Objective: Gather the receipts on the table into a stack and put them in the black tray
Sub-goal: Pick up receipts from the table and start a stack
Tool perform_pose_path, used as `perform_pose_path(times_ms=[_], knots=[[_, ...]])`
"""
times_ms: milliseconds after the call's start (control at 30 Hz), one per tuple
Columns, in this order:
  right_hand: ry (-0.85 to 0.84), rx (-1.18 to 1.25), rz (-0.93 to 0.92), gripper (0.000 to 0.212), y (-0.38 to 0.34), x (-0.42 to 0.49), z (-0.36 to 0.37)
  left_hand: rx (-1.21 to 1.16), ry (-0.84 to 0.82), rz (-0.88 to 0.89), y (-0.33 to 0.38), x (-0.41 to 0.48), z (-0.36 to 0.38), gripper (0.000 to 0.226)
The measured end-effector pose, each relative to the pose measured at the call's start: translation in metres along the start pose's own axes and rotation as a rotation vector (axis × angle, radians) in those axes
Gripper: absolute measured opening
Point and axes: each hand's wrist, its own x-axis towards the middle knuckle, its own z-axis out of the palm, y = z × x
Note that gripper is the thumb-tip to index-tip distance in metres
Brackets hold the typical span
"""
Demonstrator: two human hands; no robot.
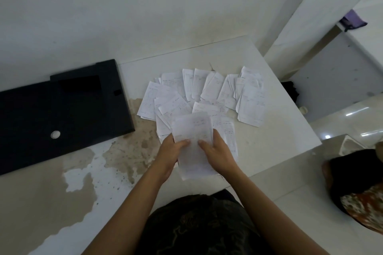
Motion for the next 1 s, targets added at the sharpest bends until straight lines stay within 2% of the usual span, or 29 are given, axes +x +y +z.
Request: perform_pose_path(times_ms=[67, 133, 200, 300, 333, 367, 433, 467, 567, 633, 667, 800, 1000], knots=[[0.003, -0.006, -0.032, 0.033, 0.002, 0.003, 0.0, 0.051, 0.05, 0.12, 0.001, -0.003, 0.002, 0.024], [-0.008, -0.024, -0.028, 0.038, 0.003, 0.005, 0.002, -0.039, 0.143, 0.17, 0.004, -0.005, 0.002, 0.022], [-0.087, -0.15, -0.058, 0.03, 0.008, 0.002, 0.005, -0.136, 0.254, 0.175, 0.006, -0.004, -0.003, 0.027], [-0.211, -0.326, -0.033, 0.027, 0.012, -0.004, 0.007, -0.113, 0.29, 0.187, 0.007, 0.0, -0.011, 0.032], [-0.217, -0.332, -0.037, 0.03, 0.012, -0.004, 0.005, -0.054, 0.292, 0.203, 0.006, -0.001, -0.013, 0.029], [-0.189, -0.325, -0.064, 0.042, 0.012, -0.003, 0.003, 0.006, 0.295, 0.228, 0.006, -0.002, -0.015, 0.024], [-0.078, -0.293, -0.134, 0.067, 0.008, -0.001, -0.002, 0.102, 0.289, 0.284, 0.006, -0.005, -0.015, 0.015], [-0.034, -0.271, -0.178, 0.07, 0.005, 0.001, -0.003, 0.147, 0.282, 0.308, 0.005, -0.006, -0.014, 0.015], [0.036, -0.156, -0.282, 0.045, -0.003, 0.004, 0.001, 0.216, 0.255, 0.371, -0.004, -0.008, -0.011, 0.019], [0.094, -0.079, -0.283, 0.022, -0.001, 0.003, 0.008, 0.254, 0.226, 0.394, -0.014, -0.006, -0.011, 0.028], [0.121, -0.057, -0.273, 0.017, 0.005, 0.003, 0.012, 0.277, 0.215, 0.405, -0.021, -0.005, -0.011, 0.033], [0.13, 0.002, -0.172, 0.032, 0.038, 0.003, 0.022, 0.242, 0.261, 0.34, -0.045, -0.004, -0.01, 0.05], [0.101, 0.2, -0.092, 0.031, 0.042, 0.003, 0.019, 0.081, 0.313, 0.245, -0.042, -0.007, 0.009, 0.043]])
